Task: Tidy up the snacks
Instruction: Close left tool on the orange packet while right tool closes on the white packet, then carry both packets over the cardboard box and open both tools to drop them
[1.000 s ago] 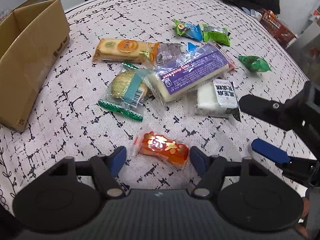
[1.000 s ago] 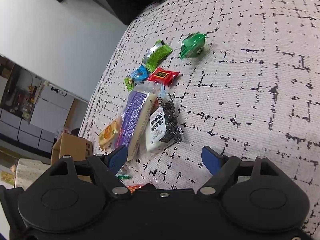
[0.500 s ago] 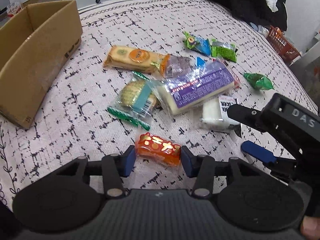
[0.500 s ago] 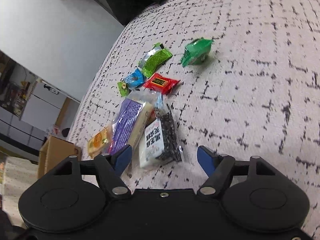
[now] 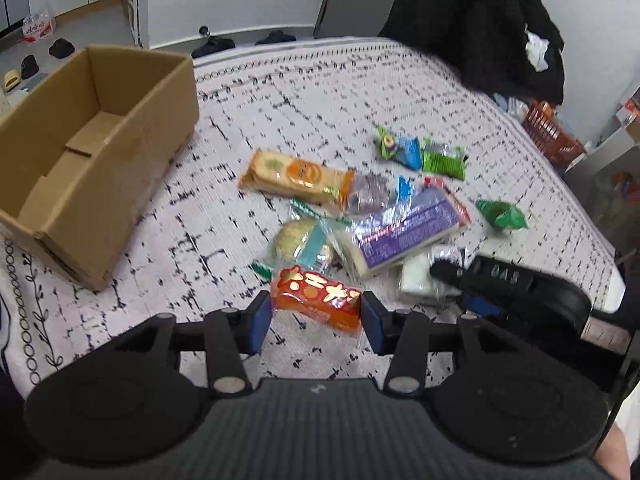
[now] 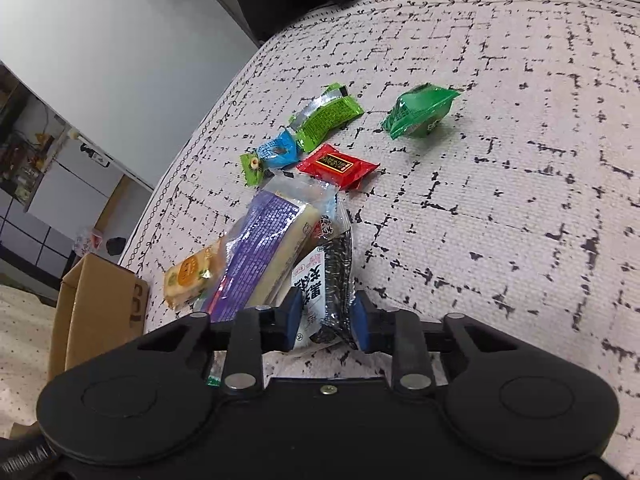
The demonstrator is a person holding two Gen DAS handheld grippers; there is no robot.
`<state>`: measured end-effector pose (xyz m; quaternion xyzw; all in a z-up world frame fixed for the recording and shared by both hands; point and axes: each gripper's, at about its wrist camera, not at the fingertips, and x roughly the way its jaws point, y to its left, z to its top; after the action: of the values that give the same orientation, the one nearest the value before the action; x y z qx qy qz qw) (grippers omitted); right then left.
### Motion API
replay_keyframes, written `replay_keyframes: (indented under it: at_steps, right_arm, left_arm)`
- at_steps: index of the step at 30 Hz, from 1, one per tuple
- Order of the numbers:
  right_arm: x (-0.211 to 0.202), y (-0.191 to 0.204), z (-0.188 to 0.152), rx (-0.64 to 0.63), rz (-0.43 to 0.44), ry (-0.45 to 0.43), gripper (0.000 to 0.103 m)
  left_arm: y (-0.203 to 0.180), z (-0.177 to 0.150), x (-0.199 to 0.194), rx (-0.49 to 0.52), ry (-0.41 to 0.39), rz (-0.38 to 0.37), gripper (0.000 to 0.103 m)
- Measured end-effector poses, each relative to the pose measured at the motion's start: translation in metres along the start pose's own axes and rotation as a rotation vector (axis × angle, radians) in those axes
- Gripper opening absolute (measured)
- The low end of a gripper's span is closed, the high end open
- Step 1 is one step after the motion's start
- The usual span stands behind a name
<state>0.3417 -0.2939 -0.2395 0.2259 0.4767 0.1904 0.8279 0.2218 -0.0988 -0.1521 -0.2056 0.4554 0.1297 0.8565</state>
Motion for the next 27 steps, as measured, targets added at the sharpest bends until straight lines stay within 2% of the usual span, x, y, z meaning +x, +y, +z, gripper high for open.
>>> replay_keyframes:
  at_steps: [8, 20, 27]
  right_arm:
    - [-0.031, 0.002, -0.005, 0.025, -0.001, -0.029, 0.018]
    - [-0.079, 0.046, -0.006, -0.001, -0.006, -0.127, 0.018]
    - [-0.093, 0.079, -0.006, -0.025, 0.008, -0.166, 0.018]
  left_arm:
    - [0.022, 0.009, -0.025, -0.047, -0.059, -0.034, 0.047]
    - [0.051, 0.025, -0.049, -0.114, -0.094, -0.114, 0.047]
    - [0.060, 0.041, -0.068, -0.114, -0.124, -0.168, 0.047]
